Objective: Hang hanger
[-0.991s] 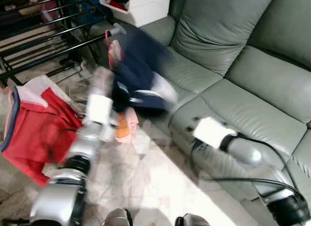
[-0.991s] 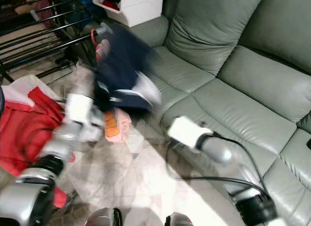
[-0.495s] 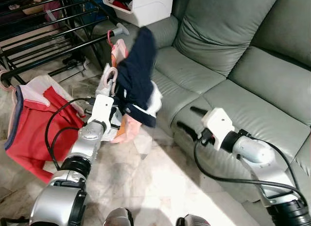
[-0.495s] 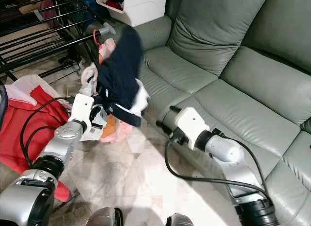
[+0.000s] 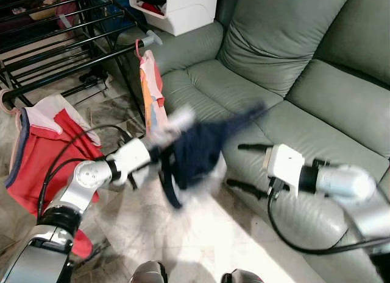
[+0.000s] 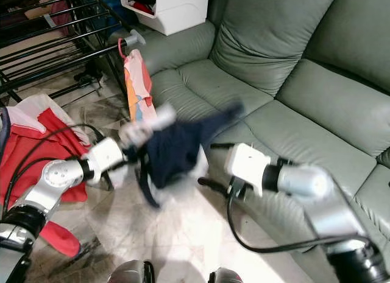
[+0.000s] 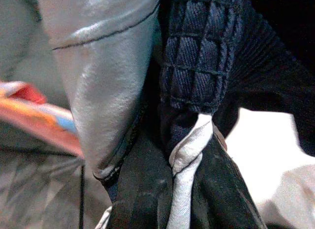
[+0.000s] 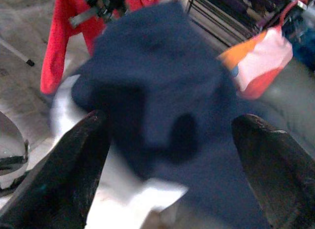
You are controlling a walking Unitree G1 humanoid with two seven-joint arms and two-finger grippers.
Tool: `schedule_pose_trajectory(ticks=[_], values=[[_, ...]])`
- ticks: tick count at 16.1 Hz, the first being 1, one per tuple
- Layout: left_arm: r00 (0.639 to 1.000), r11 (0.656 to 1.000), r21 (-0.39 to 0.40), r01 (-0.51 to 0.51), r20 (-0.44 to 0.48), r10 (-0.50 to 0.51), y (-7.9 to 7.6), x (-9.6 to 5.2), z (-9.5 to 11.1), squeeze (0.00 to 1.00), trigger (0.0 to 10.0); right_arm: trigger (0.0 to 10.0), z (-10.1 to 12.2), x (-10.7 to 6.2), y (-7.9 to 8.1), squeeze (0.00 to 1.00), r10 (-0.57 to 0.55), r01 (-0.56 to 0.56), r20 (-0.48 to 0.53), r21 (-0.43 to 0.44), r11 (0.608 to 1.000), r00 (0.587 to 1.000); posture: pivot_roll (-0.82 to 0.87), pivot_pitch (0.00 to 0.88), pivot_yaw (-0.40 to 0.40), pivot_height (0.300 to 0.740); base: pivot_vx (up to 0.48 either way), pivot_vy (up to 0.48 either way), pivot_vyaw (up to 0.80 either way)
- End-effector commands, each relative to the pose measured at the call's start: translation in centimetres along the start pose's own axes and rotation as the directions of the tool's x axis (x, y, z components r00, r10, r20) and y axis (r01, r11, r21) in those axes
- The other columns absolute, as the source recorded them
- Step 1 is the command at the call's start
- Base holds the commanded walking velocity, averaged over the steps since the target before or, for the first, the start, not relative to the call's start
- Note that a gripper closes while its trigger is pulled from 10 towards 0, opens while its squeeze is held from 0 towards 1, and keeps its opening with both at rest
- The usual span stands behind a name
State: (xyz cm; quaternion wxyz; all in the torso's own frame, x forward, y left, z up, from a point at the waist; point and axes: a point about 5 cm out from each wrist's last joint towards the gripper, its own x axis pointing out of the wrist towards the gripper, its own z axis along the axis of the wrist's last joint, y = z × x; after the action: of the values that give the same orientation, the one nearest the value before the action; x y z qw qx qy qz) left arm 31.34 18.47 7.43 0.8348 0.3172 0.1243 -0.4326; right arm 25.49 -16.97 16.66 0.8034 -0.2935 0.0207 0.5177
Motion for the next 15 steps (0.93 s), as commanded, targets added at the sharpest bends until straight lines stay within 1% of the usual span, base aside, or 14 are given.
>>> schedule_pose_trajectory(ticks=[1,2,3,6,7,8,9,10,11,12,13,14,15], values=[[0.999,0.996,0.078,0.031,0.03,-0.033,0.2,-0.2,0.8,0.0,0.0,10.0,0.7,0.1,-0.2,1.0,0.025,-0.025,0.021,-0.006,1.0,0.999,-0.09,0.013,0.068,0.74,0.0,0.0,0.0],[0.994,0.983,0.153,0.098,0.029,-0.104,-0.4,0.0,1.0,0.0,0.0,10.0,1.1,0.2,-0.5,1.0,0.038,-0.038,0.029,-0.005,0.999,0.999,-0.09,0.017,0.065,0.74,0.0,0.0,0.0],[0.991,0.976,0.183,0.12,0.043,-0.13,-0.7,0.1,1.3,0.0,0.0,10.0,1.0,0.2,-0.6,1.0,0.045,-0.045,0.019,-0.016,0.999,0.999,-0.09,0.017,0.065,0.74,0.0,0.0,0.0],[0.982,0.963,0.226,0.15,0.077,-0.171,-0.9,0.5,2.0,0.0,0.0,10.0,0.2,0.0,-0.8,1.0,0.091,-0.09,-0.011,0.032,0.995,0.996,-0.1,0.022,0.067,0.74,0.0,0.0,0.0],[0.979,0.958,0.24,0.154,0.093,-0.18,-1.0,0.6,2.4,0.0,0.0,10.0,-0.3,0.0,-0.8,1.0,0.108,-0.107,-0.026,0.046,0.993,0.994,-0.1,0.022,0.067,0.74,0.0,0.0,0.0],[0.974,0.952,0.265,0.157,0.121,-0.194,-1.1,1.0,3.0,0.0,0.0,10.0,-1.3,0.0,-1.0,1.0,0.124,-0.12,-0.045,0.082,0.989,0.991,-0.1,0.024,0.069,0.74,0.0,0.0,0.0],[0.968,0.945,0.286,0.161,0.141,-0.207,-1.3,1.2,3.5,0.0,0.0,10.0,-2.1,0.3,-1.3,1.0,0.141,-0.134,-0.064,0.1,0.986,0.988,-0.1,0.024,0.069,0.74,0.0,0.0,0.0],[0.965,0.941,0.298,0.163,0.149,-0.214,-1.4,1.3,3.7,0.0,0.0,10.0,-2.4,0.5,-1.4,1.0,0.153,-0.145,-0.078,0.097,0.985,0.985,-0.1,0.024,0.069,0.74,0.0,0.0,0.0],[0.96,0.933,0.32,0.167,0.161,-0.227,-1.7,1.5,3.9,0.0,0.0,10.0,-3.1,1.0,-1.8,0.71,0.164,-0.154,-0.093,0.103,0.983,0.982,-0.09,0.02,0.067,0.74,0.0,0.0,0.0],[0.959,0.928,0.335,0.165,0.167,-0.231,-1.8,1.5,4.1,0.0,0.0,7.1,-3.6,1.5,-2.2,0.16,0.17,-0.158,-0.108,0.11,0.981,0.98,-0.09,0.019,0.065,0.74,0.0,0.0,0.0],[0.957,0.927,0.337,0.165,0.173,-0.233,-1.9,1.6,4.2,0.0,0.0,0.0,-3.9,2.1,-2.5,0.0,0.182,-0.17,-0.117,0.101,0.98,0.976,-0.08,0.016,0.061,0.74,0.0,0.0,0.0],[0.953,0.922,0.346,0.176,0.176,-0.248,-2.1,1.7,4.3,0.0,0.0,0.0,-4.0,2.9,-2.9,0.0,0.204,-0.193,-0.116,0.096,0.976,0.972,-0.08,0.016,0.06,0.74,0.0,0.0,0.0],[0.952,0.919,0.353,0.175,0.177,-0.249,-2.2,1.8,4.3,0.0,0.0,0.0,-4.0,3.0,-2.9,0.0,0.21,-0.199,-0.115,0.096,0.975,0.971,-0.08,0.016,0.06,0.74,0.0,0.0,0.0]])
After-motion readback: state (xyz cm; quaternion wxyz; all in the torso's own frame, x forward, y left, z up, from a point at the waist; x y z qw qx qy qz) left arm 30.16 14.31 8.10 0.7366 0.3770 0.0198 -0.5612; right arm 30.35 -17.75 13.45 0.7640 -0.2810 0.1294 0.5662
